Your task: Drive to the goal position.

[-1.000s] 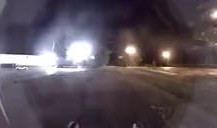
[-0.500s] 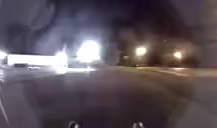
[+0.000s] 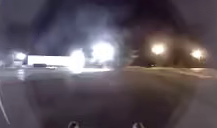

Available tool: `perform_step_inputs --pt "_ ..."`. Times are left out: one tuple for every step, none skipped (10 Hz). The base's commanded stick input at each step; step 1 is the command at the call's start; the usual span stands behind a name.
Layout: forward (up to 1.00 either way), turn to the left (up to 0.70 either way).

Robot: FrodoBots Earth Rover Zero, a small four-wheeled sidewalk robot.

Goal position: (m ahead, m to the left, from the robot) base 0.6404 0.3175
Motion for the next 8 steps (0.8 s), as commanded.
perform_step_inputs --pt "0.5 0.0" --pt "0.5 0.0" --pt "0.5 0.0" --pt "0.5 0.0" --pt "0.5 0.0" --pt "0.5 0.0" --pt "0.5 0.0" --pt "0.5 0.0"
